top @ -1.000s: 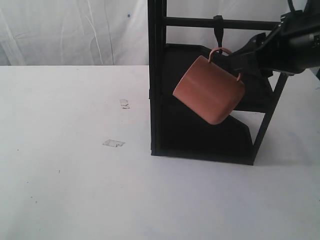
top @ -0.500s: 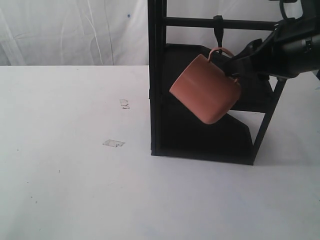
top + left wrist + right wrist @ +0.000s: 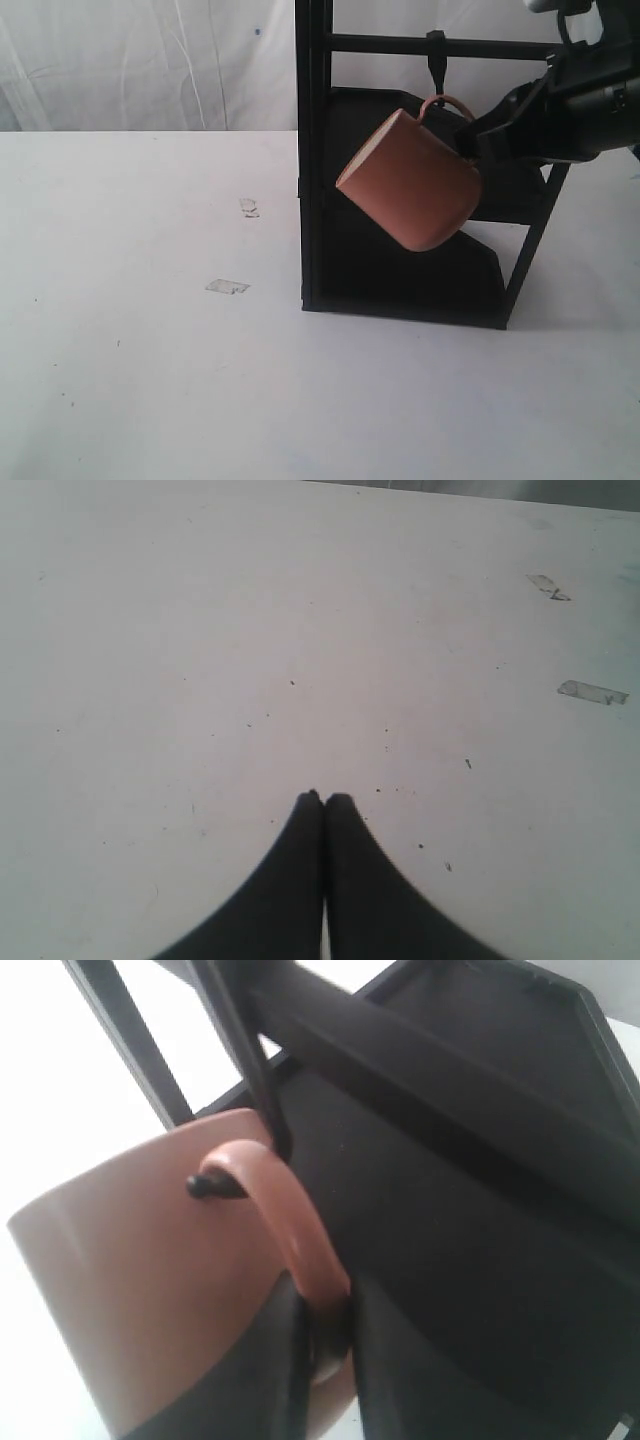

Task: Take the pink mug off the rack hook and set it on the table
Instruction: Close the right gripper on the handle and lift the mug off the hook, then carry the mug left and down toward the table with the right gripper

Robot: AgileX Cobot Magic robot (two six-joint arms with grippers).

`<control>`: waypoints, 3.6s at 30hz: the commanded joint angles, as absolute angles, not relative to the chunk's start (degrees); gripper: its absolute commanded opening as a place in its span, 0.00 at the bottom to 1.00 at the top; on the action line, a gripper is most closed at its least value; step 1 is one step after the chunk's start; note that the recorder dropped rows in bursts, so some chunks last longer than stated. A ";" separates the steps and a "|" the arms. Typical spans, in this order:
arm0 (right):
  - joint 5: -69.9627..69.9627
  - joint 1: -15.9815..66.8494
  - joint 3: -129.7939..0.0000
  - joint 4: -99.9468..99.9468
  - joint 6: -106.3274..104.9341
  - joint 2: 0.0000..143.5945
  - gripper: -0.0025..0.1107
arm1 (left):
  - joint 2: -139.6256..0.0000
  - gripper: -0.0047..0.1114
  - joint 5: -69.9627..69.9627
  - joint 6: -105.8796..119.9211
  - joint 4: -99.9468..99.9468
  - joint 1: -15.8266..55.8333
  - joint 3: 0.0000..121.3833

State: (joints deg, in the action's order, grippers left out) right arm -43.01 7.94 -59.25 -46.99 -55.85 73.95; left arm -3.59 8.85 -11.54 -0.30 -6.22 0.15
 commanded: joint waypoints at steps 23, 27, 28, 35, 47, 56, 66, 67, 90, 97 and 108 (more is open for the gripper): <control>-45.18 7.97 -59.26 -50.60 -56.77 67.99 0.02 | -3.39 0.04 8.63 -11.39 -0.39 -6.07 0.00; -47.26 7.97 -59.26 -51.66 -56.77 66.71 0.02 | -3.39 0.04 8.63 -11.39 -0.39 -6.07 0.00; -47.99 7.97 -59.26 -52.28 -56.77 66.48 0.02 | -3.39 0.04 8.63 -11.39 -0.39 -6.07 0.00; -51.24 8.56 -59.26 -54.52 -56.51 64.54 0.02 | -3.39 0.04 8.63 -11.39 -0.39 -6.07 0.00; -49.52 24.18 -59.26 -54.91 -53.35 60.68 0.02 | -3.39 0.04 8.63 -11.39 -0.39 -6.07 0.00; -32.26 41.50 -58.51 -55.40 -52.44 64.38 0.02 | -3.39 0.04 8.63 -11.39 -0.39 -6.07 0.00; -20.42 53.34 -56.60 -50.98 -52.44 70.72 0.02 | -3.39 0.04 8.63 -11.39 -0.39 -6.07 0.00; -20.42 53.34 -56.60 -50.41 -52.44 71.61 0.02 | -3.39 0.04 8.63 -11.39 -0.39 -6.07 0.00; 23.62 61.59 -52.50 -24.44 -4.03 86.41 0.02 | -3.39 0.04 8.63 -11.39 -0.39 -6.07 0.00; 44.44 62.92 -44.42 -18.81 10.92 90.41 0.02 | -3.39 0.04 8.63 -11.39 -0.39 -6.07 0.00; 59.69 62.92 -40.52 -11.90 17.23 96.37 0.02 | -3.39 0.04 8.63 -11.39 -0.39 -6.07 0.00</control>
